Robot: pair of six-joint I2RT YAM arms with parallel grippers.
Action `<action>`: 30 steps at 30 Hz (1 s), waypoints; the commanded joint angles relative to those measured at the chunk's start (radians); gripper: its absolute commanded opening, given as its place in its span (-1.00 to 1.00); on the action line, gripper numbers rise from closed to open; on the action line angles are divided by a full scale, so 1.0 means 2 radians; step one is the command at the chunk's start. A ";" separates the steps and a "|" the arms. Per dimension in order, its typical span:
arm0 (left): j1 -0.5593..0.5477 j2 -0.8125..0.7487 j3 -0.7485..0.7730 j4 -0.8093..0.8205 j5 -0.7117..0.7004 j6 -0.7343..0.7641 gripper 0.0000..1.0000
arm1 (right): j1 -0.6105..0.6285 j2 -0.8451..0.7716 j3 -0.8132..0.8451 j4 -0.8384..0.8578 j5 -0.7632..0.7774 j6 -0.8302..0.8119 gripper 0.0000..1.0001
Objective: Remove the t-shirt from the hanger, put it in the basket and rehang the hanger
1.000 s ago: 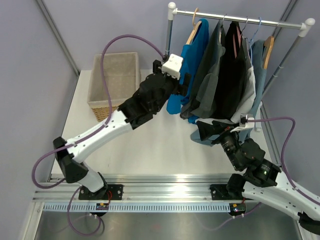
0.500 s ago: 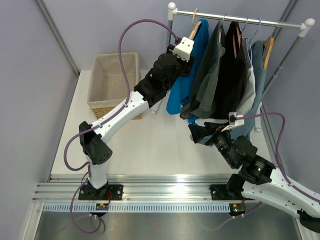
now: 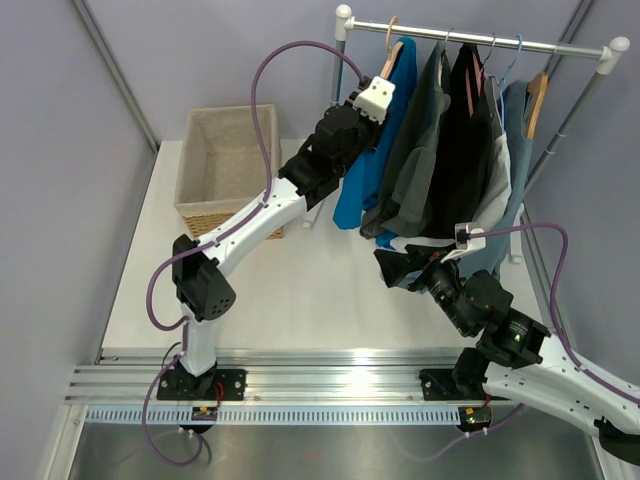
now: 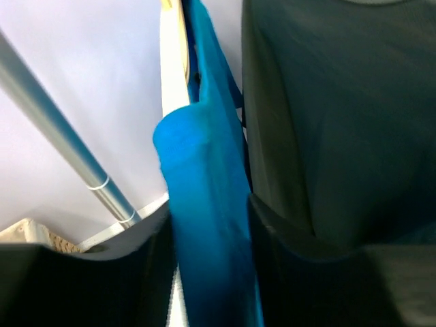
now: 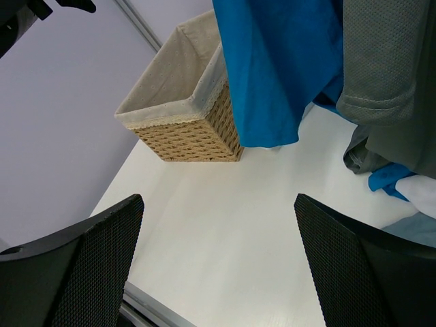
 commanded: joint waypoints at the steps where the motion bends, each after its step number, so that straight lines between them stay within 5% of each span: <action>1: 0.001 0.005 0.037 0.033 0.022 0.005 -0.22 | 0.004 0.003 0.021 0.004 -0.001 0.009 0.99; 7: 0.007 0.021 0.063 0.036 0.026 -0.012 -1.00 | 0.004 0.000 0.020 0.003 0.001 0.009 0.99; 30: 0.006 -0.059 -0.019 0.171 -0.017 -0.017 -1.00 | 0.004 0.005 0.022 0.003 0.001 0.006 0.99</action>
